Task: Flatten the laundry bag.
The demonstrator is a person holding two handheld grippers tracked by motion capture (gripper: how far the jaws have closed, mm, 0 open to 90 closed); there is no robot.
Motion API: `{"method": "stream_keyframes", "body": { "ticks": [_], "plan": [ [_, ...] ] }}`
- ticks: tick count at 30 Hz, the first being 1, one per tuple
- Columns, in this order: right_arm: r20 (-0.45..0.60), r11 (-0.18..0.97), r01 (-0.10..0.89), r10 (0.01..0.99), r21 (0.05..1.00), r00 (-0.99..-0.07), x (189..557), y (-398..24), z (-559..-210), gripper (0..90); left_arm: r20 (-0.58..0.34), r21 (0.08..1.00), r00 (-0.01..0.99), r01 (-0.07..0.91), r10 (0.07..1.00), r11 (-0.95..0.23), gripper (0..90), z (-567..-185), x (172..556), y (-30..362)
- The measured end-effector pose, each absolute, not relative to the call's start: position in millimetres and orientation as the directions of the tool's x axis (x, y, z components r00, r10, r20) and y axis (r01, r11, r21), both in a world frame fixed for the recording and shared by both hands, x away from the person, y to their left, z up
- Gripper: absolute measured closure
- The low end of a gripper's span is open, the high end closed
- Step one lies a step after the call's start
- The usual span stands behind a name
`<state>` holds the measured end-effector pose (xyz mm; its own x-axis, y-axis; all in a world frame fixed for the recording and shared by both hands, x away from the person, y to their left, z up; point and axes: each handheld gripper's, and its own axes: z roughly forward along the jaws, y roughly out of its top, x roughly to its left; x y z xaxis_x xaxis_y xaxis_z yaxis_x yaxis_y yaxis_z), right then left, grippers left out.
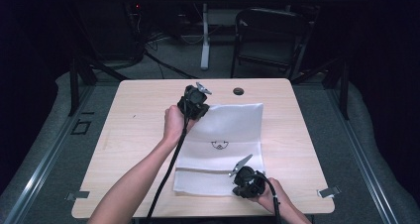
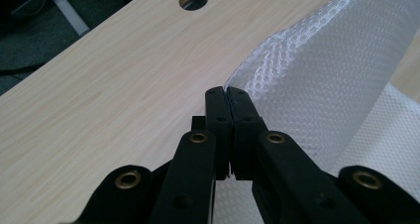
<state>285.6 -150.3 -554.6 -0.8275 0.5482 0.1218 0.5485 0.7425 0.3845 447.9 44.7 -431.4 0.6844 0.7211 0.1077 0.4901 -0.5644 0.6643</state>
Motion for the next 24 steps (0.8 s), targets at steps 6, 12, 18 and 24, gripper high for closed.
{"method": "stream_keyframes", "body": {
  "ticks": [6,12,18,24],
  "plan": [
    [0.127,0.76,0.542,0.535,0.359,-0.835,284,-151,-553,90.0,0.097,0.665,0.659,0.515,0.746,-0.541,88.6,-437,460,44],
    [0.135,0.758,0.549,0.539,0.351,-0.831,283,-151,-553,90.0,0.092,0.668,0.627,0.537,0.773,-0.515,87.1,-444,474,46],
    [0.147,0.699,0.565,0.565,0.438,-0.812,285,-156,-541,80.8,0.054,0.688,0.623,0.543,0.78,-0.481,69.9,-447,481,49],
    [0.146,0.66,0.582,0.593,0.474,-0.792,291,-167,-535,64.9,0.016,0.697,0.642,0.543,0.767,-0.468,39.2,-444,477,55]
  ]
}}
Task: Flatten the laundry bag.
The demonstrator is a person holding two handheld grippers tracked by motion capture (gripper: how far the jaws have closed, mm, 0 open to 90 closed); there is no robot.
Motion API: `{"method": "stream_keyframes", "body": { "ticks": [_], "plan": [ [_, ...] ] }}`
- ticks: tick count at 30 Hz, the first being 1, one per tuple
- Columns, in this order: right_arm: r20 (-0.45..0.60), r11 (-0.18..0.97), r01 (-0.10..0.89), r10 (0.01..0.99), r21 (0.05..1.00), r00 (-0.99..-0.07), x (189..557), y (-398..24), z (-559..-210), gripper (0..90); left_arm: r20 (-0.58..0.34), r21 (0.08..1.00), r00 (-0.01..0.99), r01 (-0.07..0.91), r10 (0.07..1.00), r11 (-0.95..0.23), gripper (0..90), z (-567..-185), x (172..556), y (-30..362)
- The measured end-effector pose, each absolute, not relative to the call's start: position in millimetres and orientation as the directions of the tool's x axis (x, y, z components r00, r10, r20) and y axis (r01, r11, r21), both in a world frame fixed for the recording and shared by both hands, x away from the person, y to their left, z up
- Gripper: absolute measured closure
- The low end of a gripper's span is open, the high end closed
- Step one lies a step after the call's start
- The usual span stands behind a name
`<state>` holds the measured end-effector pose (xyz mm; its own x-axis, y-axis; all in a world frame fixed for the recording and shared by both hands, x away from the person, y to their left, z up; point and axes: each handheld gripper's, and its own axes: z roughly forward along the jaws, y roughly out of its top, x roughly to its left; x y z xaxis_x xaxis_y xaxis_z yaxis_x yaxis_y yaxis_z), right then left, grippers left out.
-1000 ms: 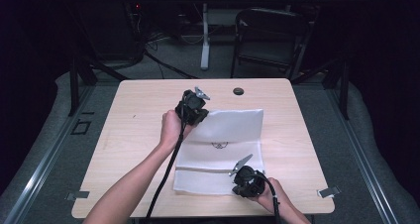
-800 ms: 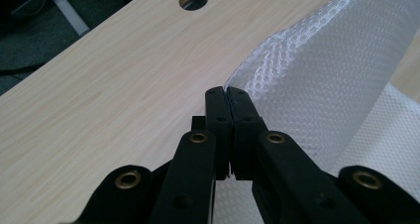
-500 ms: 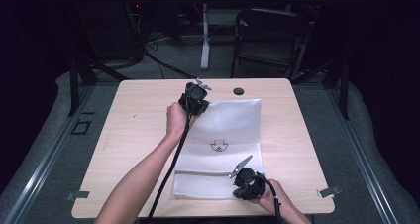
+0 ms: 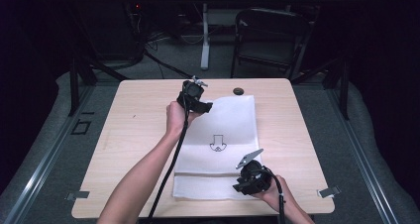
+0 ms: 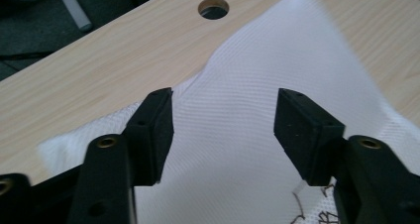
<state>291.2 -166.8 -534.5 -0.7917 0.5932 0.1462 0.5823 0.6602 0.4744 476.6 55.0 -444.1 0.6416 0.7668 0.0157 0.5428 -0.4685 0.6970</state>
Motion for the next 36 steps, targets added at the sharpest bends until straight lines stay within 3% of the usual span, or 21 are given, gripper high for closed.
{"method": "stream_keyframes", "body": {
  "ticks": [7,13,19,24,26,32,36],
  "plan": [
    [0.142,0.624,0.62,0.641,0.475,-0.754,297,-178,-530,40.8,0.003,0.697,0.686,0.521,0.728,-0.493,21.1,-450,455,59],
    [0.151,0.612,0.63,0.649,0.477,-0.745,301,-187,-528,23.0,-0.024,0.705,0.727,0.499,0.686,-0.504,13.7,-458,431,62],
    [0.125,0.61,0.639,0.671,0.468,-0.731,306,-195,-528,18.1,-0.057,0.694,0.777,0.482,0.627,-0.534,8.9,-472,398,64],
    [0.109,0.605,0.651,0.689,0.459,-0.717,308,-201,-528,19.1,-0.079,0.685,0.813,0.465,0.577,-0.561,8.0,-483,374,65],
    [0.099,0.602,0.655,0.698,0.457,-0.71,308,-202,-527,22.0,-0.085,0.675,0.831,0.454,0.55,-0.581,11.8,-487,367,65],
    [0.074,0.59,0.674,0.726,0.445,-0.684,310,-209,-529,41.2,-0.109,0.637,0.839,0.47,0.533,-0.611,22.1,-510,352,69],
    [0.073,0.584,0.686,0.736,0.435,-0.673,309,-213,-531,57.0,-0.128,0.634,0.831,0.489,0.542,-0.6,35.4,-523,349,73]
  ]
}}
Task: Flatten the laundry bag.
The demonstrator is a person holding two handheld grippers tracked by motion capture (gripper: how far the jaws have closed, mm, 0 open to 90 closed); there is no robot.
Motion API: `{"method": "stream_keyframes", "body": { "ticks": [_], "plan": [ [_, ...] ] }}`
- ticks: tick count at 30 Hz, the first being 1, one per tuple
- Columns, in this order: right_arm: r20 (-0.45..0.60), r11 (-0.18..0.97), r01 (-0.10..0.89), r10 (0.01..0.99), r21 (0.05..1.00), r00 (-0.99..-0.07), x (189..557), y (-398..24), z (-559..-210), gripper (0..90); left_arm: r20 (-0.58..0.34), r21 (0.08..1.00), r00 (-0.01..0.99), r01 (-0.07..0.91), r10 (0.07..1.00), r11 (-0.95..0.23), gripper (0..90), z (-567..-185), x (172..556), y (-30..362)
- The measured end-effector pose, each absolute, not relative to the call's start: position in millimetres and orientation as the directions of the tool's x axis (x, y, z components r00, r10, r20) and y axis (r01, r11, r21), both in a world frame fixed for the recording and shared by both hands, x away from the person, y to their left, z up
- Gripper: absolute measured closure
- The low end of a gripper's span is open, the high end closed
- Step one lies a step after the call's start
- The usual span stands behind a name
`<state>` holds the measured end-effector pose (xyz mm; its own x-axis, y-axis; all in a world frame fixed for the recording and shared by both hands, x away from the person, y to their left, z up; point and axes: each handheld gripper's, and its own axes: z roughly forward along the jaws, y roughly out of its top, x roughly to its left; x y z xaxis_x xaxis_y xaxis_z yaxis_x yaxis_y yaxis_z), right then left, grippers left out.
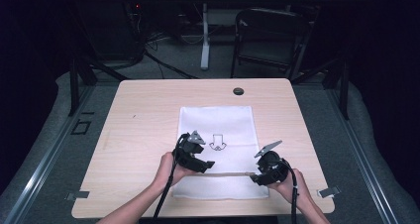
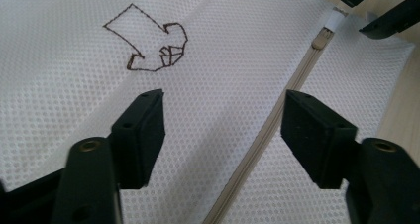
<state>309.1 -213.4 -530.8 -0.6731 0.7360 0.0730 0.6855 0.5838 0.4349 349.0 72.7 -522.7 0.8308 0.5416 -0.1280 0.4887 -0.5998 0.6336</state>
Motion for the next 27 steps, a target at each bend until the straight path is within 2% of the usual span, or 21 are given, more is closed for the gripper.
{"method": "stream_keyframes", "body": {
  "ticks": [3,7,14,19,27],
  "plan": [
    [0.064,0.589,0.69,0.739,0.421,-0.671,308,-216,-533,70.1,-0.134,0.613,0.835,0.493,0.534,-0.618,46.0,-533,346,74],
    [0.069,0.586,0.694,0.741,0.418,-0.668,308,-216,-536,81.1,-0.155,0.602,0.835,0.504,0.528,-0.62,59.1,-542,344,74],
    [0.062,0.627,0.694,0.724,0.354,-0.687,310,-211,-547,90.0,-0.17,0.581,0.836,0.513,0.522,-0.632,81.6,-553,344,69],
    [0.058,0.637,0.695,0.722,0.333,-0.69,312,-211,-550,90.0,-0.172,0.558,0.845,0.507,0.506,-0.657,87.5,-561,343,62],
    [0.061,0.631,0.696,0.724,0.343,-0.687,311,-211,-551,90.0,-0.178,0.539,0.838,0.522,0.516,-0.662,90.0,-564,343,62]
  ]
}}
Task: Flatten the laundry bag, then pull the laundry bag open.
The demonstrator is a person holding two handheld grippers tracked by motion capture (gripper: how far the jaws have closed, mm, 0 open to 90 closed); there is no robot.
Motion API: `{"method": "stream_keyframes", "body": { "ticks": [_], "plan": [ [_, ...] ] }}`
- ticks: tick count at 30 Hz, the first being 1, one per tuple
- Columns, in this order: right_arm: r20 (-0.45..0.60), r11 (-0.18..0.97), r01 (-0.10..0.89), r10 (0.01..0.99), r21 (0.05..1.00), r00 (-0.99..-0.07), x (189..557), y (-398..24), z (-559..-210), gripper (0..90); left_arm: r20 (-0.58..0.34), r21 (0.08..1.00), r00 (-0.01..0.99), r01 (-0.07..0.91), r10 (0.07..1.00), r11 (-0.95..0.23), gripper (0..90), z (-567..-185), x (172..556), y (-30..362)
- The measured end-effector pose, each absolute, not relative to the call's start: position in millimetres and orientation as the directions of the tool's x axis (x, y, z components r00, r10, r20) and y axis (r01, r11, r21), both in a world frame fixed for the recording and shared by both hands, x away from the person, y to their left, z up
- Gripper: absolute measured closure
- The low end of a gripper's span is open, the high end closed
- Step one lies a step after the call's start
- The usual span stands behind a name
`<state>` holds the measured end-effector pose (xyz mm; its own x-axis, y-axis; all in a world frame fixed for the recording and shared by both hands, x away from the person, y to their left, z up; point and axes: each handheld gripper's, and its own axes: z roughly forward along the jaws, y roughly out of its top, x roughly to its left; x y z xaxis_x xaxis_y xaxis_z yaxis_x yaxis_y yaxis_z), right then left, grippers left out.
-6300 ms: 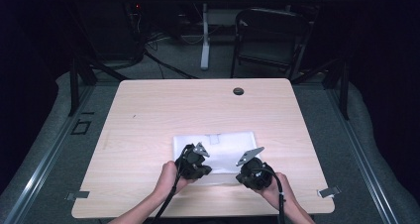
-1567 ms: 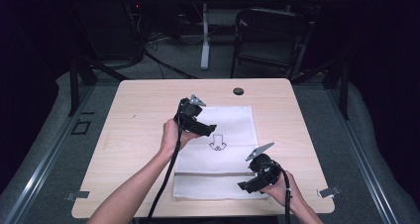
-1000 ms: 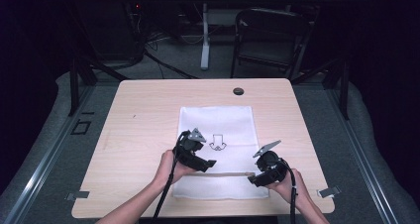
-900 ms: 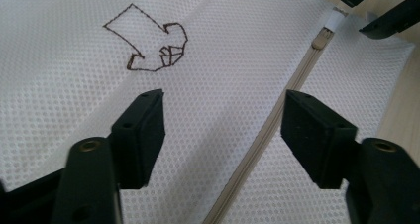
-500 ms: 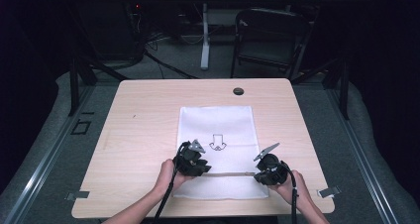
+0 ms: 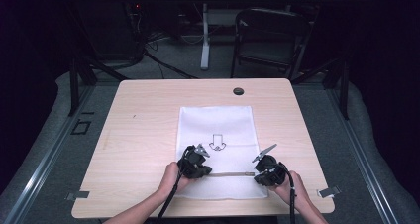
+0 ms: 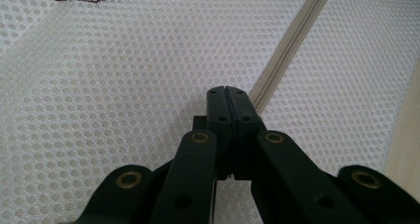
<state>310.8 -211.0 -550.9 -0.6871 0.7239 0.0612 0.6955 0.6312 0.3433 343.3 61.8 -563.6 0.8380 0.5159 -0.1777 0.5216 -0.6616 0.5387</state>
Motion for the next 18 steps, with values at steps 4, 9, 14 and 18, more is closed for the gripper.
{"method": "stream_keyframes", "body": {
  "ticks": [4,9,14,18],
  "plan": [
    [0.062,0.635,0.691,0.72,0.346,-0.692,310,-208,-551,90.0,-0.192,0.524,0.829,0.54,0.526,-0.659,90.0,-563,342,65],
    [0.083,0.637,0.688,0.71,0.348,-0.7,308,-204,-552,90.0,-0.199,0.509,0.826,0.547,0.527,-0.665,90.0,-563,342,70],
    [0.089,0.645,0.681,0.7,0.348,-0.709,304,-201,-552,90.0,-0.19,0.504,0.829,0.542,0.527,-0.672,90.0,-562,341,72],
    [0.095,0.654,0.673,0.689,0.345,-0.718,303,-197,-552,90.0,-0.202,0.502,0.824,0.551,0.529,-0.667,90.0,-562,339,77]
  ]
}}
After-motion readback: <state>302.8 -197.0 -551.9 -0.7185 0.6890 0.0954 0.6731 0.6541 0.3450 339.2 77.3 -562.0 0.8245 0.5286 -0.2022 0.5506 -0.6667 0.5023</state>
